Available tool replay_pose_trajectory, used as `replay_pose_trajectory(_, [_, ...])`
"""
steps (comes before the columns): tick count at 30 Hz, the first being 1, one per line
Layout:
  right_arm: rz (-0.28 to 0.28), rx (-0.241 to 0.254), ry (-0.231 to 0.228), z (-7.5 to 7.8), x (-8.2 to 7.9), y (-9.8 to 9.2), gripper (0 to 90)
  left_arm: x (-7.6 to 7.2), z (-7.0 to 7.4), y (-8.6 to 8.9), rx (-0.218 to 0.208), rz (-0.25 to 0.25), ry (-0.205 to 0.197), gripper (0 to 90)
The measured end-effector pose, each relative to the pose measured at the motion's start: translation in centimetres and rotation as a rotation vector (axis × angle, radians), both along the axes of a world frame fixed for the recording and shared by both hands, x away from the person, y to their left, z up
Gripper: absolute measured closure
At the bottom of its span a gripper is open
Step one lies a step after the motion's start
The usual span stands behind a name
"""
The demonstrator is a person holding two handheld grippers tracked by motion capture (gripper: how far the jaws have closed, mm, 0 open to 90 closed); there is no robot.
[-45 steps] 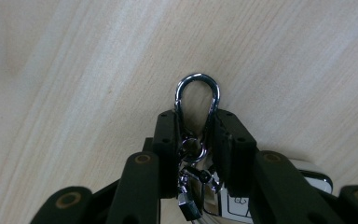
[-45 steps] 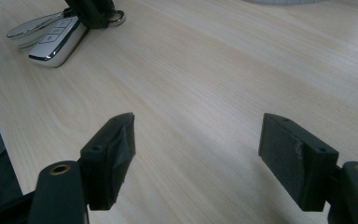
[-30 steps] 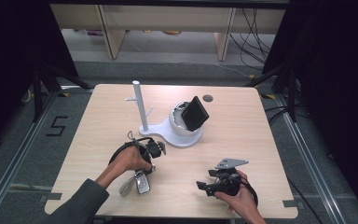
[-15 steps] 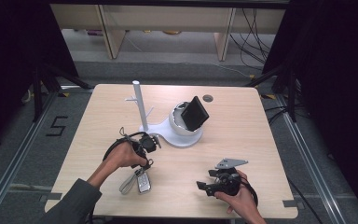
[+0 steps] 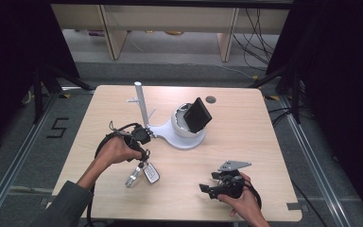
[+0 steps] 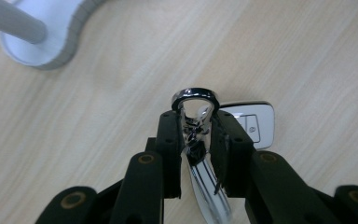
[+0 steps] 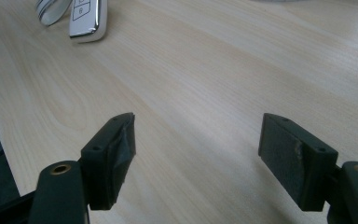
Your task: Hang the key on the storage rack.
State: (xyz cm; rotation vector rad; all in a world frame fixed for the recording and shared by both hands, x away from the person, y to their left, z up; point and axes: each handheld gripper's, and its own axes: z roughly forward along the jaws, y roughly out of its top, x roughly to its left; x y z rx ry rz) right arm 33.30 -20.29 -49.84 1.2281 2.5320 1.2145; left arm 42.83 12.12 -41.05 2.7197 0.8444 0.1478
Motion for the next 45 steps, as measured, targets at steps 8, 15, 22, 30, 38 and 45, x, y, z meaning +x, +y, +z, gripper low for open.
replay_pose_trajectory(8, [-0.006, -0.002, 0.009, 0.0, 0.0, 0.0, 28.3, 0.2, 2.3, 1.0, -0.024, 0.033, -0.047, 73.3])
replay_pose_trajectory(15, [-0.004, -0.008, -0.001, -0.1, 0.0, 0.0, 28.3, 0.5, 5.2, 2.2, -0.023, 0.068, -0.09, 73.1])
replay_pose_trajectory(22, [-0.007, -0.008, 0.009, -0.1, 0.0, 0.0, 28.2, 1.3, 7.2, 3.3, -0.026, 0.111, -0.126, 73.1])
replay_pose_trajectory(30, [-0.008, -0.011, 0.02, -0.2, 0.0, 0.1, 28.3, 2.8, 9.5, 4.7, -0.038, 0.165, -0.172, 73.1])
replay_pose_trajectory(38, [-0.008, -0.01, 0.019, -0.2, -0.1, 0.1, 28.3, 4.4, 11.5, 5.5, -0.047, 0.222, -0.197, 73.0])
replay_pose_trajectory(45, [-0.004, -0.006, 0.025, -0.2, -0.1, 0.1, 28.2, 6.0, 11.6, 5.4, -0.065, 0.27, -0.202, 72.9])
